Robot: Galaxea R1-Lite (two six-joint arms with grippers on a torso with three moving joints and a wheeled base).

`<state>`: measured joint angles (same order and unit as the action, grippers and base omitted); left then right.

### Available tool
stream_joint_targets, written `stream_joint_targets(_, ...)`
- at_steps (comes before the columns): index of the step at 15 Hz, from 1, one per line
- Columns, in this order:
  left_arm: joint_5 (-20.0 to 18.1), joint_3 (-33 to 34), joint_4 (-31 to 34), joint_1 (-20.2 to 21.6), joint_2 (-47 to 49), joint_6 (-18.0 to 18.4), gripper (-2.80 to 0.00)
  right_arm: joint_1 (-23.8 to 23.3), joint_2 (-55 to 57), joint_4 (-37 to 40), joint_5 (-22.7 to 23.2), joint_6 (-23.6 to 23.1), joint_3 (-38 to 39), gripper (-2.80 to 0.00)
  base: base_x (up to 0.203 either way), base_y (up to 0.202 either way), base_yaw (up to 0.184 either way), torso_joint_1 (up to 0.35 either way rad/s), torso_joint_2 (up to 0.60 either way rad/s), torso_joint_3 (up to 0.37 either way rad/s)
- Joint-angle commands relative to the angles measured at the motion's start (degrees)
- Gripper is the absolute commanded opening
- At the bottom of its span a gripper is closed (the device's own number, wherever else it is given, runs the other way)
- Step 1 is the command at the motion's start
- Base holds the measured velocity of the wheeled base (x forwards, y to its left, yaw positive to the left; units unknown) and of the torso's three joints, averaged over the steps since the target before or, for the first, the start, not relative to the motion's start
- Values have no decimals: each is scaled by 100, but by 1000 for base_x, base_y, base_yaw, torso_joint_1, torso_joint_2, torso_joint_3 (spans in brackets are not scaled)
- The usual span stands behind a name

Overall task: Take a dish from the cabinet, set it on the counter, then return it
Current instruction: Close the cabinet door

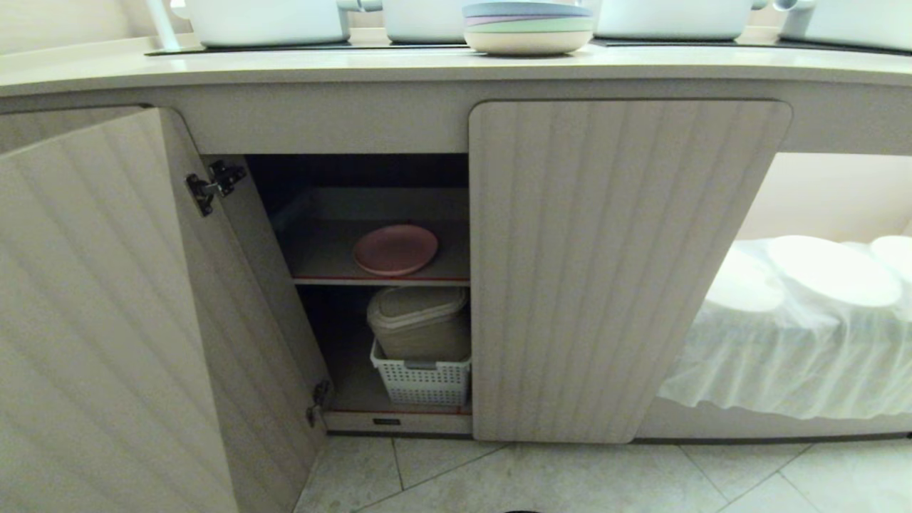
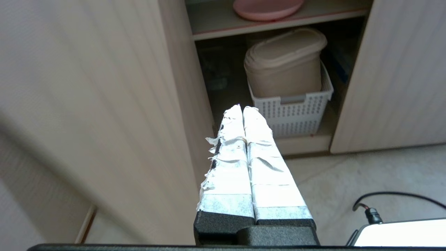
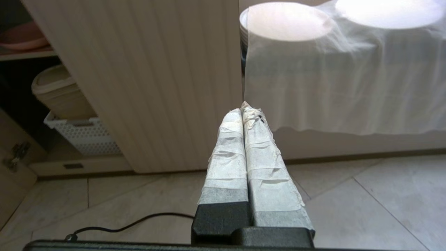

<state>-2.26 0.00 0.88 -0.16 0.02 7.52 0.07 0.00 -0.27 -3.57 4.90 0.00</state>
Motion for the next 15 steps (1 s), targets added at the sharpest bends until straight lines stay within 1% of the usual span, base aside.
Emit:
stream_joint_targets(1, -3, 0, 0, -2, -2, 4, -280, 1, 0, 0, -3, 2, 0, -280, -195, 0, -2, 2, 6, -1)
stream_joint_targets(6, -3, 0, 0, -2, -2, -75, -280, 1, 0, 0, -3, 2, 0, -280, -195, 0, -1, 2, 0, 3)
stream_joint_targets(8, -3, 0, 0, -2, -2, -75, -280, 1, 0, 0, -3, 2, 0, -280, -131, 0, -1, -2, 2, 4)
stream_joint_targets(15, -3, 0, 0, -2, -2, -75, -280, 1, 0, 0, -3, 2, 0, -280, 0, 0, 0, 0, 0, 0)
